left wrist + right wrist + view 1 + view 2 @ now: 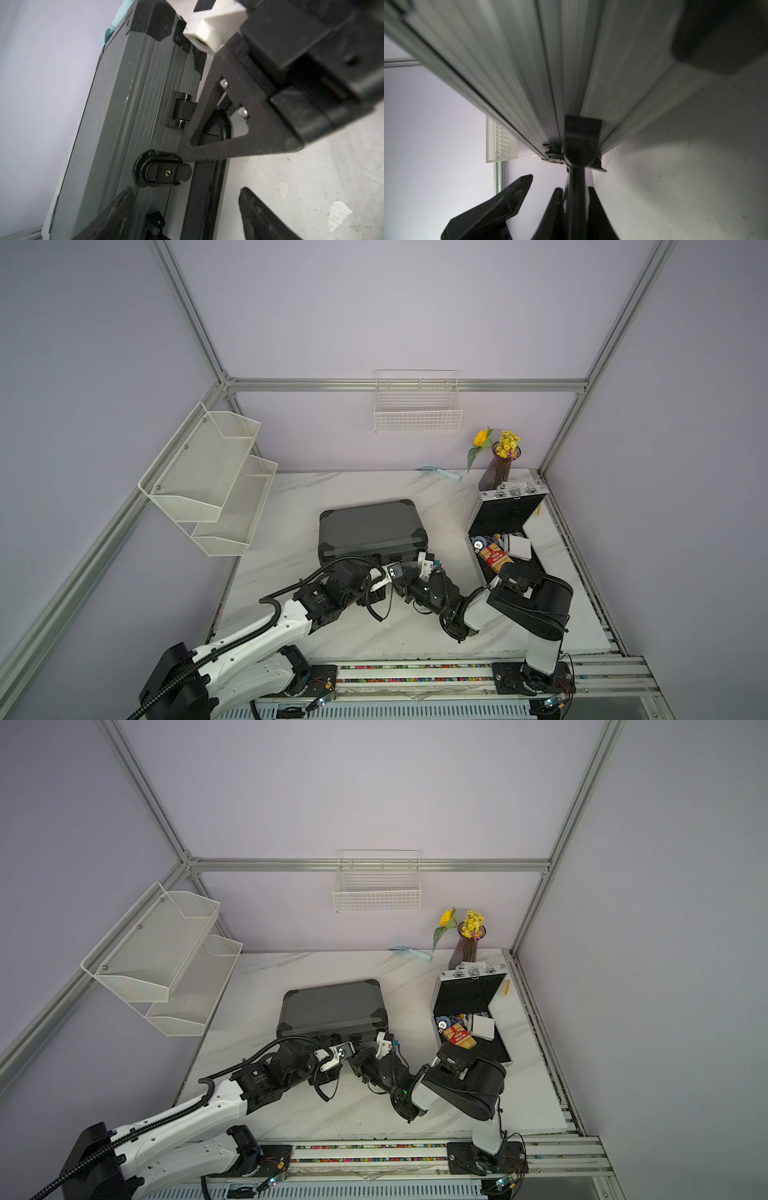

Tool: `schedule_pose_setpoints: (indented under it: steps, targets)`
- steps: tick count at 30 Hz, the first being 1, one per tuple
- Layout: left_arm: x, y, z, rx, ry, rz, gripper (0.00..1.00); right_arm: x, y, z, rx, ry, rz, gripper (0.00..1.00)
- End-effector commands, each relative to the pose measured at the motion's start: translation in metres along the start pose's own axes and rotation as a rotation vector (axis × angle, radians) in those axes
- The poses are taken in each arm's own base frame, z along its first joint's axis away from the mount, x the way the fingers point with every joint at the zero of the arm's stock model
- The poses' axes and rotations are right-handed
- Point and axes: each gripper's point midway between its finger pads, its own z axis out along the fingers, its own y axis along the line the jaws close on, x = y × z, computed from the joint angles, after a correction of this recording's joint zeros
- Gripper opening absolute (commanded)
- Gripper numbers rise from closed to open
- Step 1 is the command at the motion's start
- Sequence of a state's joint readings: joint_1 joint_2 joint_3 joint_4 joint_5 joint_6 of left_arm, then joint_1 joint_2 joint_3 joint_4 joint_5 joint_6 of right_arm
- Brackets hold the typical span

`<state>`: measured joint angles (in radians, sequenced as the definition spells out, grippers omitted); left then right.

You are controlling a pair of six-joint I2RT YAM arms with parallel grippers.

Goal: Open the poker set cases
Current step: Pick up the poker set case from the center of the board, then adjust the poker set case at the center of the board.

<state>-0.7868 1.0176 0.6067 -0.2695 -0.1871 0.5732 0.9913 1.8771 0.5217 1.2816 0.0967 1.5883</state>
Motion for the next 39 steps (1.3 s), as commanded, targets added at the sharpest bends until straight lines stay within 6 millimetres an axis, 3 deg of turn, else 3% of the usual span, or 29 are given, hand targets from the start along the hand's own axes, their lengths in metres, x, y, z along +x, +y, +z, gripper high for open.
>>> schedule_pose_setpoints:
  steps: [1, 10, 19, 30, 39]
  targets:
    - [-0.004, 0.007, 0.003, -0.044, -0.018, 0.055, 0.79, 0.029, 0.146, -0.023, -0.497, 0.116, 0.021, 0.00]
    - [0.004, -0.005, 0.012, -0.007, 0.004, 0.063, 0.75, 0.029, 0.140, -0.022, -0.483, 0.114, 0.024, 0.00]
    - [0.017, -0.008, 0.023, -0.001, 0.073, 0.073, 0.75, 0.029, 0.147, -0.026, -0.499, 0.113, 0.009, 0.00]
    - [-0.007, 0.011, 0.007, -0.072, -0.051, 0.033, 0.74, 0.028, 0.146, -0.028, -0.496, 0.112, 0.011, 0.00]
    - [-0.009, 0.014, 0.000, -0.094, -0.077, 0.047, 0.74, 0.032, 0.151, -0.028, -0.509, 0.126, 0.002, 0.00]
